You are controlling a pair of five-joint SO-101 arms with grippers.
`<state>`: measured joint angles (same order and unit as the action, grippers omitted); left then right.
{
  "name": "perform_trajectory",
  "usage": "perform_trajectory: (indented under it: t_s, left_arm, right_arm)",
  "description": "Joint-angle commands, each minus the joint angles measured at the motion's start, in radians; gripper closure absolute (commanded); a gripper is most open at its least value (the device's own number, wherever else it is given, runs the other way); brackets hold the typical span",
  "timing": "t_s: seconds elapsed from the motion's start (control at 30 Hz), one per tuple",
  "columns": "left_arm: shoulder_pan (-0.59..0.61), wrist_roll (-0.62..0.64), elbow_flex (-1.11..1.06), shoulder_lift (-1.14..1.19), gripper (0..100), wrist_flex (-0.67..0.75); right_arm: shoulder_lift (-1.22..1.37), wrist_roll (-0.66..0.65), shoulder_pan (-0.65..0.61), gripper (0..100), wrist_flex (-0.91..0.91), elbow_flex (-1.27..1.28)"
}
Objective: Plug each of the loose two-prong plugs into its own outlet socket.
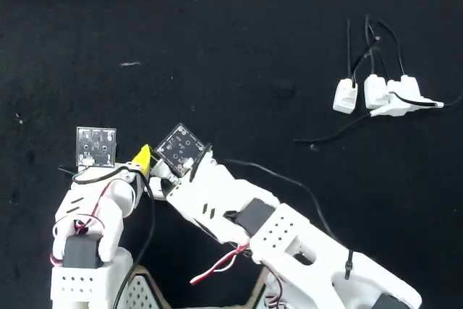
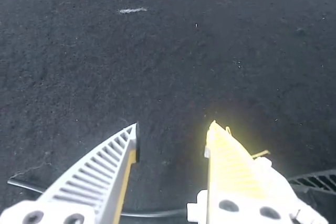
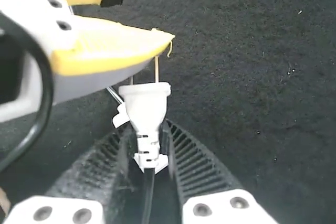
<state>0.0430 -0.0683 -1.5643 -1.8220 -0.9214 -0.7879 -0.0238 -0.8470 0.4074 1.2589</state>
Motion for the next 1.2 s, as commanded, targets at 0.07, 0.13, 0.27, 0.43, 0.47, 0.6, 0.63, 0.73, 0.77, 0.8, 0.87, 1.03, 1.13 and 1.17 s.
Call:
perform_trajectory:
  t_s: [0.07, 0.13, 0.27, 0.43, 0.47, 0.6, 0.63, 0.73, 0.77, 0.8, 0.87, 1.03, 1.13, 1.17]
  left_arm:
    - [-0.027, -0.009, 0.002, 0.008, 78, 0.002]
    - [-0.027, -0.009, 0.002, 0.008, 78, 0.002]
    - [-0.027, -0.009, 0.002, 0.008, 78, 0.002]
    - [-0.027, -0.009, 0.002, 0.008, 78, 0.002]
    - [-0.027, -0.009, 0.002, 0.008, 78, 0.002]
    - [-0.027, -0.009, 0.002, 0.008, 78, 0.002]
    - [-0.027, -0.009, 0.002, 0.008, 78, 0.002]
    - [-0.027, -0.009, 0.002, 0.008, 78, 0.002]
    - [-0.027, -0.009, 0.002, 0.008, 78, 0.002]
    - [-0.027, -0.009, 0.002, 0.008, 78, 0.002]
    - [-0.027, -0.009, 0.002, 0.008, 78, 0.002]
    - [-0.027, -0.009, 0.002, 0.008, 78, 0.002]
    - [-0.027, -0.009, 0.002, 0.008, 78, 0.002]
    - [-0.027, -0.009, 0.002, 0.008, 78, 0.002]
  right_arm:
    - [-0.054, 0.012, -0.015, 98.8, -0.046, -0.024]
    - [-0.054, 0.014, -0.014, 98.8, -0.046, -0.024]
    - [-0.056, 0.020, -0.014, 98.8, -0.052, -0.024]
    - [-0.068, 0.020, -0.014, 98.8, -0.091, 0.002]
    - [-0.085, 0.020, -0.014, 98.8, -0.091, 0.008]
    - [-0.185, 0.015, -0.014, 98.8, -0.092, 0.054]
    - [-0.211, 0.014, -0.014, 98.8, -0.092, 0.065]
    - [-0.265, 0.012, -0.015, 98.8, -0.092, 0.093]
    - [-0.271, 0.012, -0.015, 98.8, -0.092, 0.097]
    - [-0.272, 0.012, -0.015, 98.8, -0.092, 0.099]
    - [-0.268, 0.012, -0.017, 98.8, -0.094, 0.099]
    - [-0.248, 0.012, -0.018, 98.8, -0.094, 0.096]
    - [-0.229, 0.017, -0.018, 98.8, -0.095, 0.094]
    - [-0.222, 0.020, -0.018, 98.8, -0.097, 0.094]
